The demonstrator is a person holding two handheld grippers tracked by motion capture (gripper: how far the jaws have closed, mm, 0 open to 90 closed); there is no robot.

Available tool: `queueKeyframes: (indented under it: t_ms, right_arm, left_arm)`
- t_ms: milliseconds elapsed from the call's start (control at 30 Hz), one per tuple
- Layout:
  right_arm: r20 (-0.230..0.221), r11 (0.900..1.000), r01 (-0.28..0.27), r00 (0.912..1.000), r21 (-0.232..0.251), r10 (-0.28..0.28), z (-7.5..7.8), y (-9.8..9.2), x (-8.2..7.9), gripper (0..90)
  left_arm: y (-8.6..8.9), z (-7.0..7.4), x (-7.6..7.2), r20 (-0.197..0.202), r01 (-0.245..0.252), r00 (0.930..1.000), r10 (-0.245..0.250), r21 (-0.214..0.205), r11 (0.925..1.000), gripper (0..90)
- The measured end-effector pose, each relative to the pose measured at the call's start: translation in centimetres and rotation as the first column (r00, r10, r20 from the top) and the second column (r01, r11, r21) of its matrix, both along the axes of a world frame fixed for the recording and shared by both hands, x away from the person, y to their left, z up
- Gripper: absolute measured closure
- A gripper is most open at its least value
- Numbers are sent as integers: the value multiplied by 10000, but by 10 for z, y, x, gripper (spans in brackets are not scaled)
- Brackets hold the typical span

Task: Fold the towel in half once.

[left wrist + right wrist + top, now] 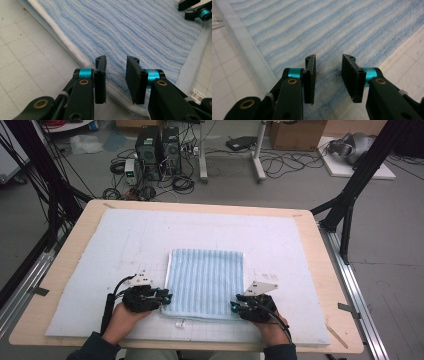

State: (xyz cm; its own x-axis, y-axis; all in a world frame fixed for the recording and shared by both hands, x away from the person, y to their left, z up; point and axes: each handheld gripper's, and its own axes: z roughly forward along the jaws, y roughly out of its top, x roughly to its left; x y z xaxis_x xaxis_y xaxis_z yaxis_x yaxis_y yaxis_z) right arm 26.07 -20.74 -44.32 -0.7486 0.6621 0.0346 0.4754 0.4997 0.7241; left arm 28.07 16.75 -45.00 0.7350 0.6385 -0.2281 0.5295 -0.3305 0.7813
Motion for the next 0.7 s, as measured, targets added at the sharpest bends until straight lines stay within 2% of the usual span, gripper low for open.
queueKeyframes:
  t_ms: [167,233,267,300,367,433,500,600,700]
  right_arm:
    - [-134,9998,-222,9997,19,222,3,-5,-4,601]
    - [42,9993,-91,10000,364,90,5,-7,-3,585]
    - [271,9972,16,9996,753,-37,8,-9,-1,574]
    - [385,9938,168,9990,1103,-211,11,-11,2,575]
    - [723,9891,461,9958,1398,-566,18,-13,9,582]
    - [965,9887,631,9924,1360,-767,22,-14,20,600]
    - [961,9854,951,9894,1410,-1092,23,-14,34,616]
    - [989,9811,1388,9833,1346,-1527,22,-12,58,662]
    - [918,9775,1801,9774,1100,-1904,18,-9,80,708]
  left_arm:
    - [1,3,-3,-263,44,9996,-45,-47,10000,670]
    - [4,6,2,-141,-170,9998,166,-294,9994,631]
    - [6,8,7,-39,-369,9993,368,-430,9984,611]
    - [8,10,12,45,-525,9986,528,-555,9971,605]
    - [11,15,25,111,-752,9970,763,-728,9945,604]
    - [12,19,40,76,-1036,9945,1047,-922,9903,604]
    - [11,22,54,223,-1347,9902,1380,-1108,9847,606]
    - [7,24,78,300,-1632,9855,1673,-1063,9808,634]
    - [2,21,100,25,-2076,9777,2098,-1318,9693,687]
